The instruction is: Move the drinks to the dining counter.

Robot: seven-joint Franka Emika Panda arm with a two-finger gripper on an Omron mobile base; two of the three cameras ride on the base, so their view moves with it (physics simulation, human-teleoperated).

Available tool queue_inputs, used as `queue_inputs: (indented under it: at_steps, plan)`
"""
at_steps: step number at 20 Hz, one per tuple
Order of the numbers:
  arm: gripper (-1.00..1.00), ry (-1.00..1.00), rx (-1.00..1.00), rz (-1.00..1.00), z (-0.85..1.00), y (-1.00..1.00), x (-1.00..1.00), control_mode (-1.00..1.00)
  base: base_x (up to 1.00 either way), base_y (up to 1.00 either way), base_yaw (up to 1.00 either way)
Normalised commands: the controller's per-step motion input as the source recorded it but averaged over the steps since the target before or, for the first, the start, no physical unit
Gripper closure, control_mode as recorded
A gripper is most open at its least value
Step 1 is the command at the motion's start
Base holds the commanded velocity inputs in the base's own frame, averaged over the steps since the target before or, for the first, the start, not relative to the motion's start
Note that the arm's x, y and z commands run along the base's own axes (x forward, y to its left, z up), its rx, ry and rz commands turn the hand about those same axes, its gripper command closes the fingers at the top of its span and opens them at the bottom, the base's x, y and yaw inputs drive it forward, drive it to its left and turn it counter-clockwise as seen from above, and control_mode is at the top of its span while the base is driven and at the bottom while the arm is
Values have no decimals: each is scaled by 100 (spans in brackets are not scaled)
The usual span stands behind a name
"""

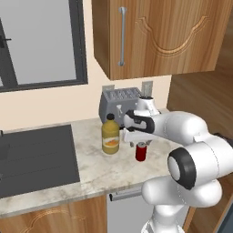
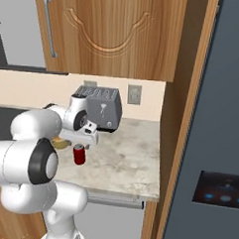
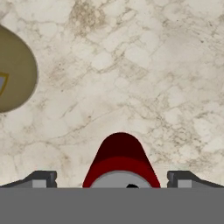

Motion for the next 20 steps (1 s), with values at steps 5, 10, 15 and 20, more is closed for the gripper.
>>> queue_inputs:
  at_steps: [5,10,15,20]
  plan:
    - [-100,0,0,0,0,0,0,-100,0,0,0]
    - [-100,0,0,0,-7,0,0,-100,0,0,0]
    - [-100,0,-1,0,-15,0,0,-100,0,0,0]
    - [-100,0,-1,0,-19,0,0,-100,0,0,0]
